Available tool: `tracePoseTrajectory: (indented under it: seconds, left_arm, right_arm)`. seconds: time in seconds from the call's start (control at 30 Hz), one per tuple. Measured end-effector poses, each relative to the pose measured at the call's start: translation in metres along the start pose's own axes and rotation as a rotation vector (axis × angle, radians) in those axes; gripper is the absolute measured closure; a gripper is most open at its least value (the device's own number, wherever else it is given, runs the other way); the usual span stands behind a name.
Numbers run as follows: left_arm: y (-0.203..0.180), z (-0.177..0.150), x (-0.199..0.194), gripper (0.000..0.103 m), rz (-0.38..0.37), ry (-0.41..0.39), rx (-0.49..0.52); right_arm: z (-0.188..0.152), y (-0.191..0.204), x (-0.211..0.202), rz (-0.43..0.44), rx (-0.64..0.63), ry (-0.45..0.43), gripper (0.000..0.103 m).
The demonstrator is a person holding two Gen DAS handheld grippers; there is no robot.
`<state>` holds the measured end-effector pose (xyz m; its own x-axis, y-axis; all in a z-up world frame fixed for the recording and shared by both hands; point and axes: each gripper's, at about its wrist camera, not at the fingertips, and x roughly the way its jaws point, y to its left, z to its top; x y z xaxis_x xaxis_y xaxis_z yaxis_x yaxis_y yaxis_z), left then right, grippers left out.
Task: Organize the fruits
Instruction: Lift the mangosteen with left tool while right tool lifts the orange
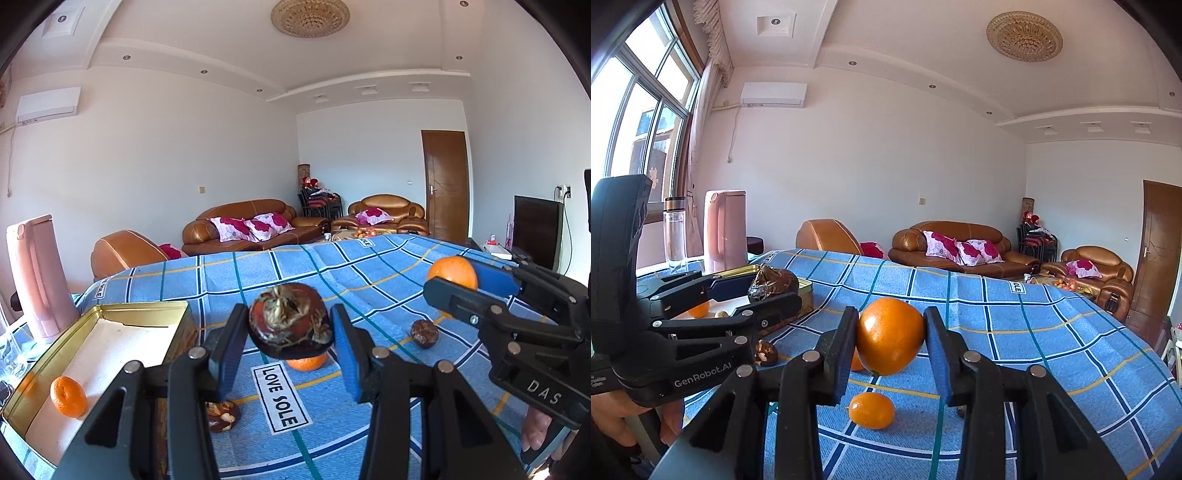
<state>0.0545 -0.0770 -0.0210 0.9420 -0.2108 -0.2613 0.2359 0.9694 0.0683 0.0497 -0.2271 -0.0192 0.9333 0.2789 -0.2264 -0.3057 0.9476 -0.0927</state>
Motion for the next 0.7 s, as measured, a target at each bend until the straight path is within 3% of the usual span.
tracePoseTrajectory:
  seconds: [0.7]
  left_arm:
    - [0.0034,0.0005,-0.007,0.056,0.048,-0.022,0.027]
  right_arm:
    - [0.0042,0.0048,-0.0006,0.001,-0.016,-0.005,0.065]
